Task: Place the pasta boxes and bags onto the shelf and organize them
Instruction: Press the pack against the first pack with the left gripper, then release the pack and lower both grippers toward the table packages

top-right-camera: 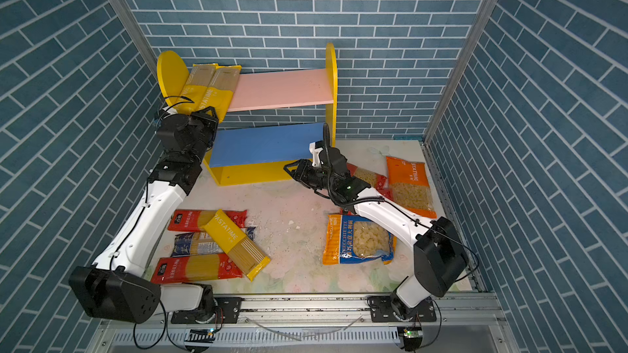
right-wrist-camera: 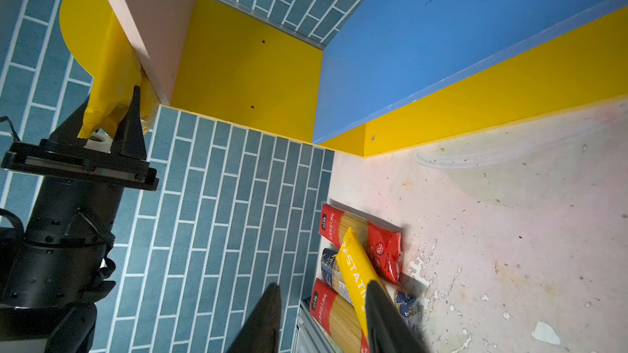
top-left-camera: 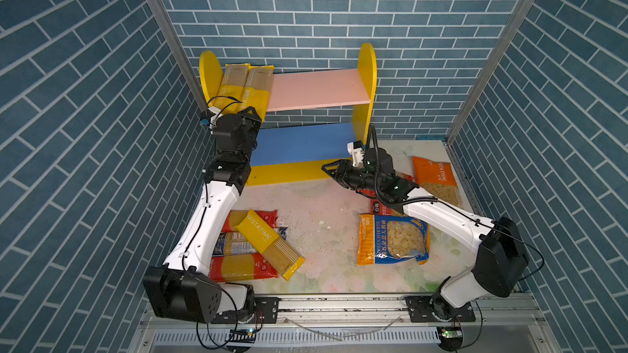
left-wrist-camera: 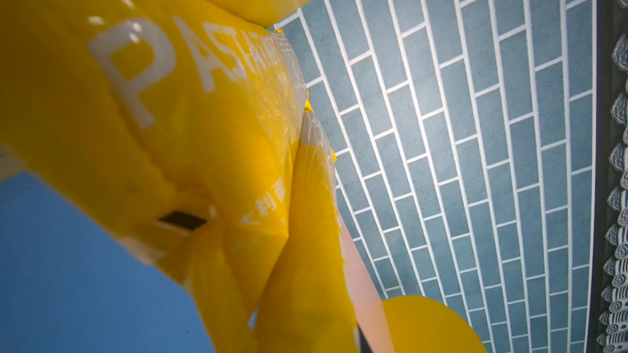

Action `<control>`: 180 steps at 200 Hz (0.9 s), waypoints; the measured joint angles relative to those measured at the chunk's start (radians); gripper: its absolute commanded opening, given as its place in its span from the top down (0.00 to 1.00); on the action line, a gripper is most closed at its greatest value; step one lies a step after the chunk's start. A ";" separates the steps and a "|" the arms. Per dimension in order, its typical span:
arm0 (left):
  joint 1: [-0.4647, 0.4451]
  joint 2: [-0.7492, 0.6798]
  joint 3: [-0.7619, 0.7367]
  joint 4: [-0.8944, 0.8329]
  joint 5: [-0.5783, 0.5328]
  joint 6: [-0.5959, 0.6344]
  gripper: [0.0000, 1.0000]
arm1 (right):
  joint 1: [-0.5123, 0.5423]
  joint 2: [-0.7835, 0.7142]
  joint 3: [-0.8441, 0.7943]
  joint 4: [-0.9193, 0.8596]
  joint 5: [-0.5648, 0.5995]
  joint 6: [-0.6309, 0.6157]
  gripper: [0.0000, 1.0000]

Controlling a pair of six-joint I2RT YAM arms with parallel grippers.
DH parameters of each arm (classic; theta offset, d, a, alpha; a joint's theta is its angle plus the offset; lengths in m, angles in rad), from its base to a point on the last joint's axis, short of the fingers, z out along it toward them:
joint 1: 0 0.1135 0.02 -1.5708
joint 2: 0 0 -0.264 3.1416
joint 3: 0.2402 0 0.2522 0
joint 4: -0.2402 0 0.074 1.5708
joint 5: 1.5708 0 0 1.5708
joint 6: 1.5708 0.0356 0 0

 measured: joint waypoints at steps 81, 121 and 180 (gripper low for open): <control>-0.047 0.009 -0.005 0.029 -0.108 0.012 0.41 | 0.000 0.000 0.000 0.000 0.000 0.000 0.58; -0.039 0.000 0.016 -0.023 -0.074 0.049 0.05 | 0.001 0.000 0.000 0.002 0.000 0.000 0.58; -0.016 -0.117 0.097 -0.319 0.116 0.201 0.00 | 0.025 0.044 0.000 -0.010 -0.007 -0.051 0.58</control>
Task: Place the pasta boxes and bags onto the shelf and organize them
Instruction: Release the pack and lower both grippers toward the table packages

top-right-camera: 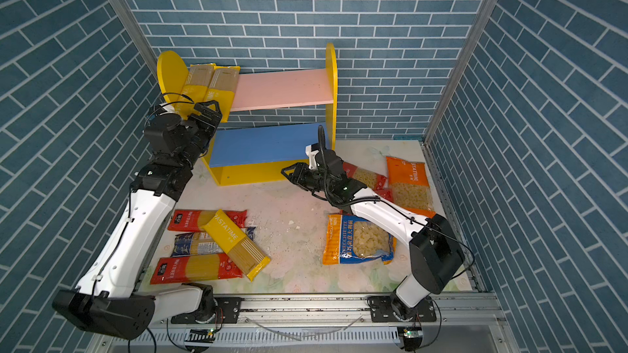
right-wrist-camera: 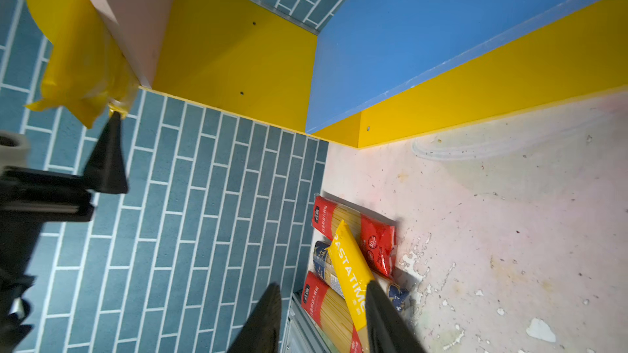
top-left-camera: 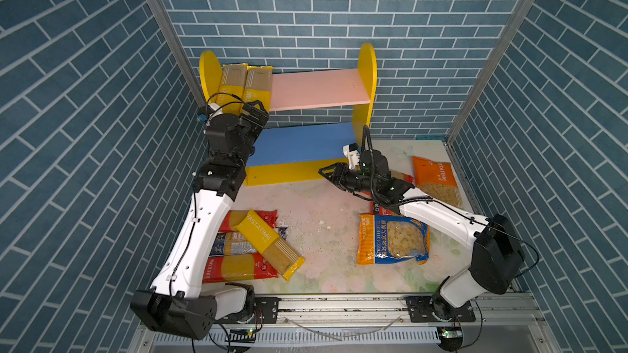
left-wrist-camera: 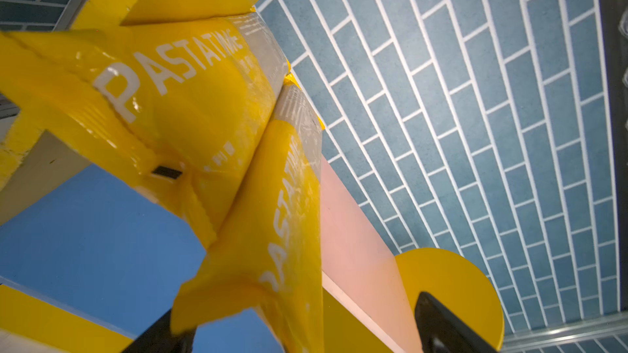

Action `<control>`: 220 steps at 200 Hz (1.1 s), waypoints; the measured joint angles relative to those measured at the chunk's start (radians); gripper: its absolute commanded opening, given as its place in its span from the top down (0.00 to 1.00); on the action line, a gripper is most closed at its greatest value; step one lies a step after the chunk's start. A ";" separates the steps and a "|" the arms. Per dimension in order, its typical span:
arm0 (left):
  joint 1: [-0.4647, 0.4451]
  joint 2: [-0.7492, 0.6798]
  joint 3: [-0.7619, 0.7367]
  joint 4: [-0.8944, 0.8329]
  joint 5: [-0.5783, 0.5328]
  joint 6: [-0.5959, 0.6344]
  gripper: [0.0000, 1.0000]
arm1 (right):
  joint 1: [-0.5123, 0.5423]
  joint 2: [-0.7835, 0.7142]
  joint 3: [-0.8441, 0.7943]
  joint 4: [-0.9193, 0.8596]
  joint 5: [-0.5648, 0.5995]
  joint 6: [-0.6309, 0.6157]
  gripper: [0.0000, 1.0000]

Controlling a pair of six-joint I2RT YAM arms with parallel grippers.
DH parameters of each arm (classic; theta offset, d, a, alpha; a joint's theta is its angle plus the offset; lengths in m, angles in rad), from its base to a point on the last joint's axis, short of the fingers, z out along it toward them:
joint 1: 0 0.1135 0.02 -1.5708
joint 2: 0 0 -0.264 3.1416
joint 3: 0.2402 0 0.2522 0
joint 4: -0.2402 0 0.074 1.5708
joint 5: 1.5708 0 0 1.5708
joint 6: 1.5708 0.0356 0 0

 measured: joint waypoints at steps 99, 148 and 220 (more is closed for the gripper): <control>0.030 -0.469 -0.369 -0.452 0.075 0.223 0.06 | 0.153 0.313 0.215 -0.431 -0.270 -0.517 0.51; 0.007 -0.526 -0.575 -0.502 0.044 0.222 0.06 | 0.202 0.534 0.385 -0.631 -0.370 -0.667 0.45; -0.100 -0.541 -0.824 -0.446 -0.037 0.145 0.06 | 0.246 0.621 0.402 -0.699 -0.449 -0.704 0.45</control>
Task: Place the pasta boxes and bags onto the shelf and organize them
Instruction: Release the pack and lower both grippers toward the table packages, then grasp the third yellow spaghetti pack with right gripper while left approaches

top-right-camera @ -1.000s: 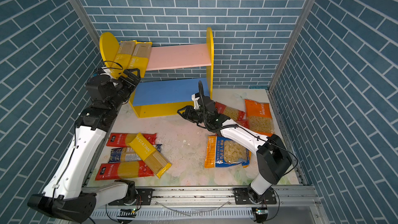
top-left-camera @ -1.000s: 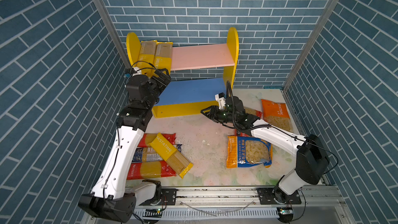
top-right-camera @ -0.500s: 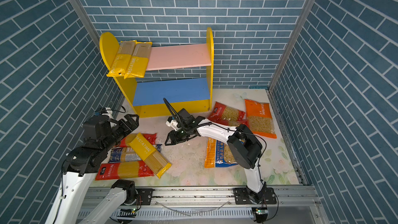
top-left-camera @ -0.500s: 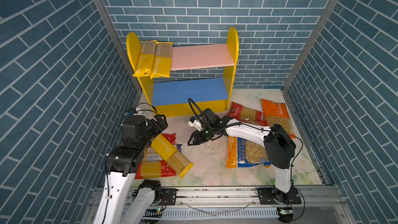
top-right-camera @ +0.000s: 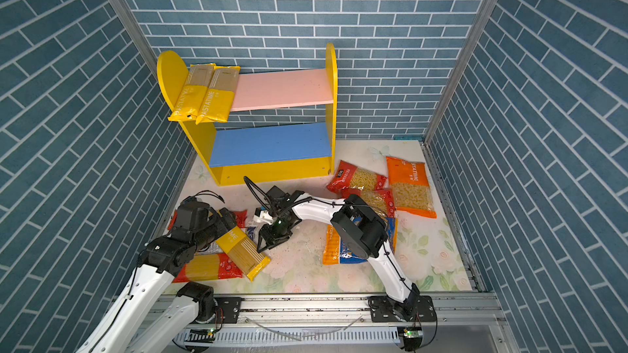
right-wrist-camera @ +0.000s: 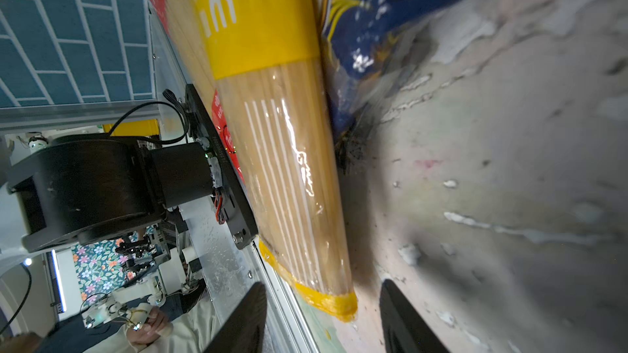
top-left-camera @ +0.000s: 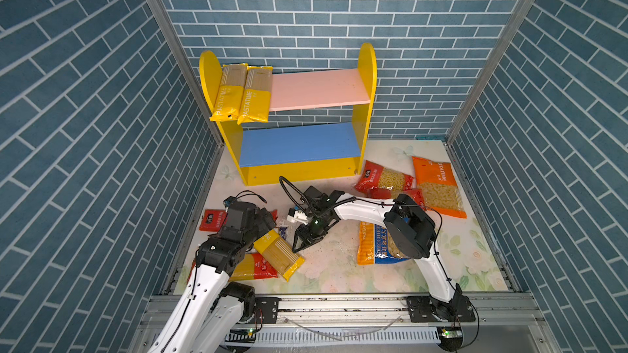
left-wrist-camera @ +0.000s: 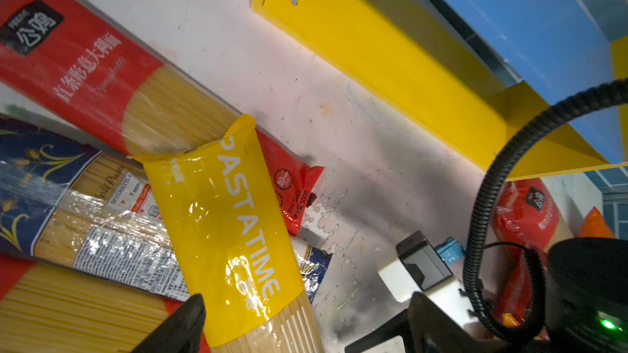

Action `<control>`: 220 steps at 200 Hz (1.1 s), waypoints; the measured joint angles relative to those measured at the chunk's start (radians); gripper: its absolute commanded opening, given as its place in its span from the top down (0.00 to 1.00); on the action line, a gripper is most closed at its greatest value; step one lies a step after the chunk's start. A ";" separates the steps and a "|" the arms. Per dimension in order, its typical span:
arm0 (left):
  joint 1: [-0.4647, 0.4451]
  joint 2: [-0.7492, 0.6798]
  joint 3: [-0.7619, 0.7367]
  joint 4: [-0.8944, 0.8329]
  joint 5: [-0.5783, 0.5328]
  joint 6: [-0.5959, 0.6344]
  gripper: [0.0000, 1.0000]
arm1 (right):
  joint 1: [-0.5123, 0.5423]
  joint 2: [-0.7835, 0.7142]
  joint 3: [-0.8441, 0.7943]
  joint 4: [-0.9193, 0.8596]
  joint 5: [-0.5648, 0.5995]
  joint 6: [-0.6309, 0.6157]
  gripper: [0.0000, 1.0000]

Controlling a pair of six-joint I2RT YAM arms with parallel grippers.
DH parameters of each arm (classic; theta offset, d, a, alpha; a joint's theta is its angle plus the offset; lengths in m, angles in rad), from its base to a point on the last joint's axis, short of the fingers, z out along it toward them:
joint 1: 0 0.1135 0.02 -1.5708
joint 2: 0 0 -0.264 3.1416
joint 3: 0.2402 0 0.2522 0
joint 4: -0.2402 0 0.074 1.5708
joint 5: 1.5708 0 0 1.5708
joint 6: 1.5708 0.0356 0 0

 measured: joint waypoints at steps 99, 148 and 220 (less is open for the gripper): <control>-0.011 0.030 0.013 0.035 -0.068 -0.003 0.06 | 0.036 0.181 0.204 0.000 -0.093 -0.033 0.80; -0.011 0.098 0.142 0.046 -0.069 0.058 0.06 | 0.021 0.042 0.011 0.115 -0.041 -0.030 0.99; -0.122 0.142 0.141 0.102 -0.038 0.061 0.06 | -0.208 -0.312 -0.392 0.219 0.111 0.087 1.00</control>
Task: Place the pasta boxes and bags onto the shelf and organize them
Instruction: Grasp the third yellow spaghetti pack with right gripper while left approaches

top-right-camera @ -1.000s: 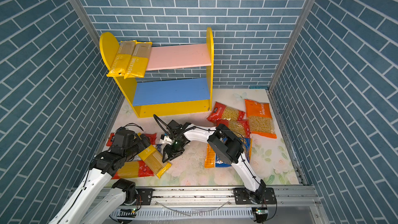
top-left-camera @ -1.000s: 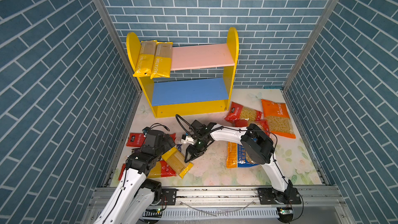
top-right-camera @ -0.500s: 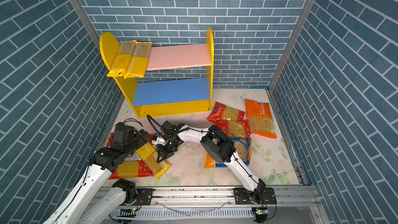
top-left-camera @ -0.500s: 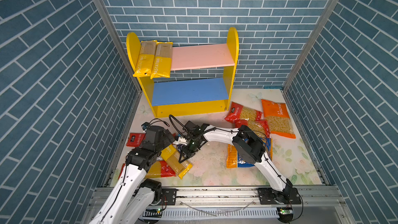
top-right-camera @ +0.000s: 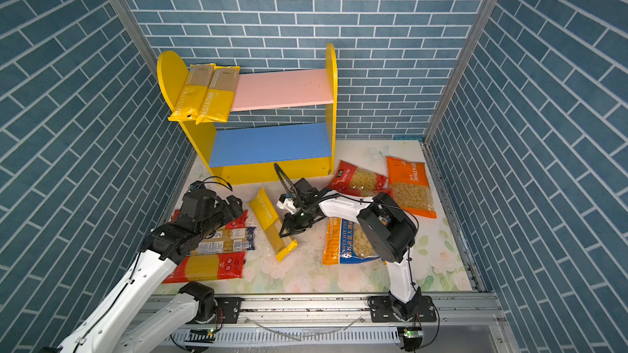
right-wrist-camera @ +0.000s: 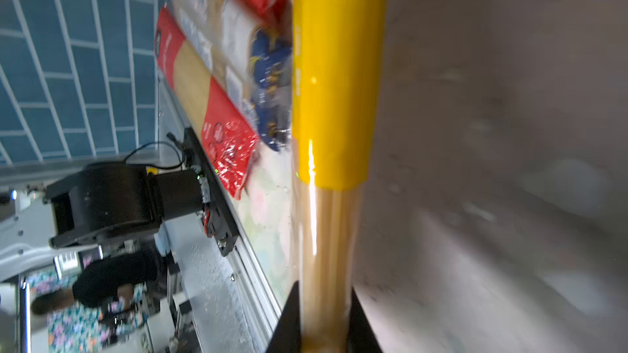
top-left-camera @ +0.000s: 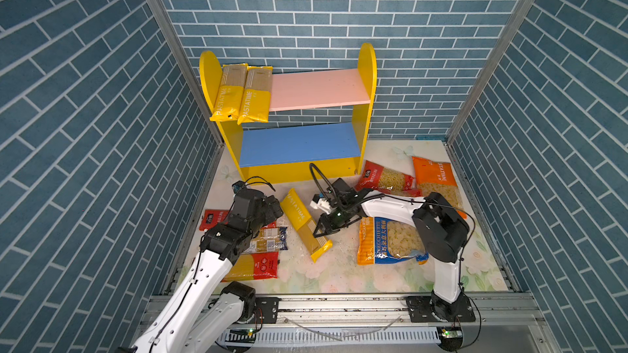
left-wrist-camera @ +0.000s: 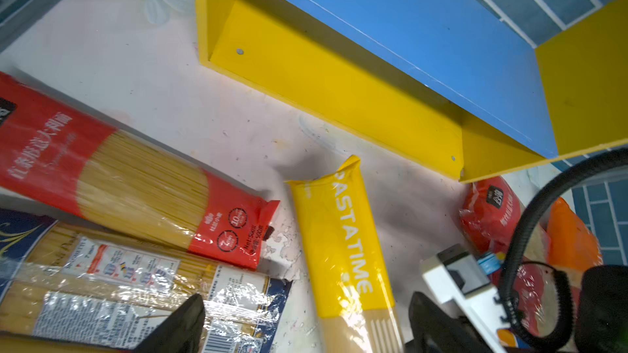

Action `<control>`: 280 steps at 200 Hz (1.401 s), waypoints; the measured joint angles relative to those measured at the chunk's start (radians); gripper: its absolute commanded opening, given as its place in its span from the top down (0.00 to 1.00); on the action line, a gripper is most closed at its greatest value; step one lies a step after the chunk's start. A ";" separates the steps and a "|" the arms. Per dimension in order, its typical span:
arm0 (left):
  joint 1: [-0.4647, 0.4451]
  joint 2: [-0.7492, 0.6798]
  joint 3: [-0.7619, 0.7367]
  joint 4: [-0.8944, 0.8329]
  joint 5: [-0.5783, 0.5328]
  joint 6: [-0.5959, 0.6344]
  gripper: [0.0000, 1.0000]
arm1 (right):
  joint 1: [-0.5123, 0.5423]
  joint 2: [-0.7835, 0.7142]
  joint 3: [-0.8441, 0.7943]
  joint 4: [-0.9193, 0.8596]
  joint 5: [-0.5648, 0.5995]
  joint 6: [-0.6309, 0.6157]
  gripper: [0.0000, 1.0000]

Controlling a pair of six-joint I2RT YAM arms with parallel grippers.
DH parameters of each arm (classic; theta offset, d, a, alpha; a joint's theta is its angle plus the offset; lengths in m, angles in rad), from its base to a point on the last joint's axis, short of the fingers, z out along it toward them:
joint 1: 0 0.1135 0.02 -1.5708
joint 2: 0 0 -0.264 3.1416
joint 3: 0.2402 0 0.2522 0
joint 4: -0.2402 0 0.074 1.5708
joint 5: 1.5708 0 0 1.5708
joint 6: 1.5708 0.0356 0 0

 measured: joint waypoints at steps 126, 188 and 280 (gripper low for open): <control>-0.222 0.238 -0.283 0.407 0.126 -0.122 0.28 | -0.058 -0.110 -0.258 0.277 0.121 0.339 0.54; -0.224 0.392 -0.339 0.664 0.222 -0.135 0.44 | -0.068 -0.019 -0.256 0.441 0.116 0.398 0.59; -0.217 0.508 -0.369 0.837 0.308 -0.146 0.50 | -0.045 0.013 -0.305 0.686 0.068 0.469 0.96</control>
